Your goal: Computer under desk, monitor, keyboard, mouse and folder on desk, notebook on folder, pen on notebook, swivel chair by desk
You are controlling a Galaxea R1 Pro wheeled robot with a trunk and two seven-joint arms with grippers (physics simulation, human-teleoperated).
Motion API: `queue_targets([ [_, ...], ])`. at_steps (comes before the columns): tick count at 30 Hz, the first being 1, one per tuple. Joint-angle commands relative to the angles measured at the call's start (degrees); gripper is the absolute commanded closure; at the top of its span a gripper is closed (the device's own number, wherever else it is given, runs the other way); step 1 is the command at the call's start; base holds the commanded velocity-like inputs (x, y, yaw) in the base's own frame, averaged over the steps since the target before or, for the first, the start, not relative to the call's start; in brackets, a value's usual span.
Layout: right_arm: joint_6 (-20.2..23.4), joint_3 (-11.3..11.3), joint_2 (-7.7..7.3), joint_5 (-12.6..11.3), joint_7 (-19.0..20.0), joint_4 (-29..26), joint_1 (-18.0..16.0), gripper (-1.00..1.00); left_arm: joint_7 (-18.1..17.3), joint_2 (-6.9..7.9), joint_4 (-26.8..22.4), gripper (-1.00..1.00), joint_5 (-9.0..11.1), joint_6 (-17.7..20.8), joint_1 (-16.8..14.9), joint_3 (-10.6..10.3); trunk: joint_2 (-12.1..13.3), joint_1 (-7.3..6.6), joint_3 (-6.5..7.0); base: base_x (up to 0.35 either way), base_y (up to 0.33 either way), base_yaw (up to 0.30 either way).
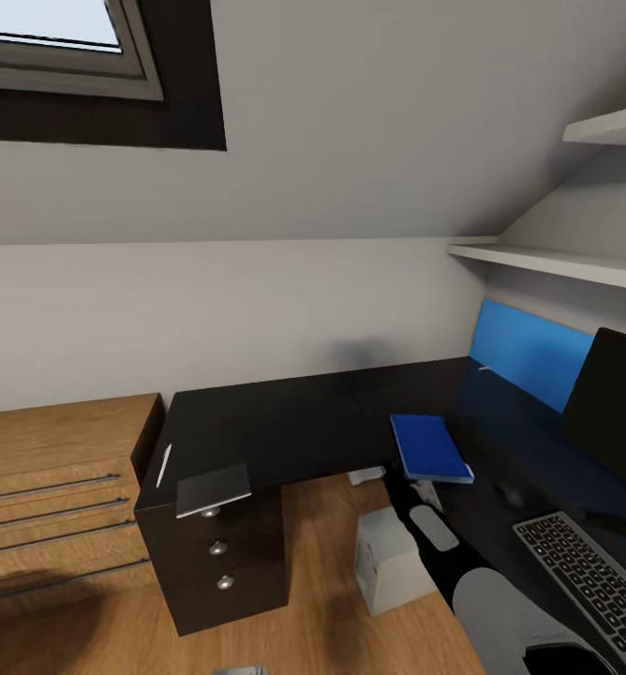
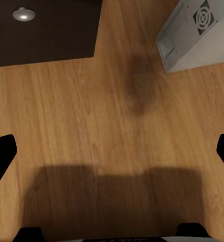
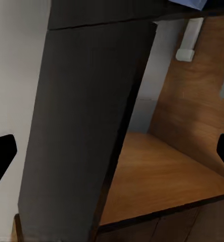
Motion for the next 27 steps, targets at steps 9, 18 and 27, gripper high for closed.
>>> queue_targets([
  [9,2.4,1.3,2.35,-0.7,2.6,0.2,0.0,-1.00,0.4,0.05,0.0,-1.00,0.4,0.2,0.0,-0.1,0.0,0.01,-0.06,-0.008,0.000,0.000],
  [18,2.7,1.3,3.45,-0.8,4.7,0.6,0.0,-1.00,0.5,0.08,0.0,-1.00,0.2,0.1,0.0,0.3,0.0,0.01,-0.06,0.000,0.000,0.079],
  [27,3.4,1.6,4.77,-0.6,4.9,3.6,0.0,-1.00,0.7,0.10,-0.3,-1.00,0.4,0.1,0.0,2.2,0.0,0.01,-0.06,0.000,0.000,0.243],
])
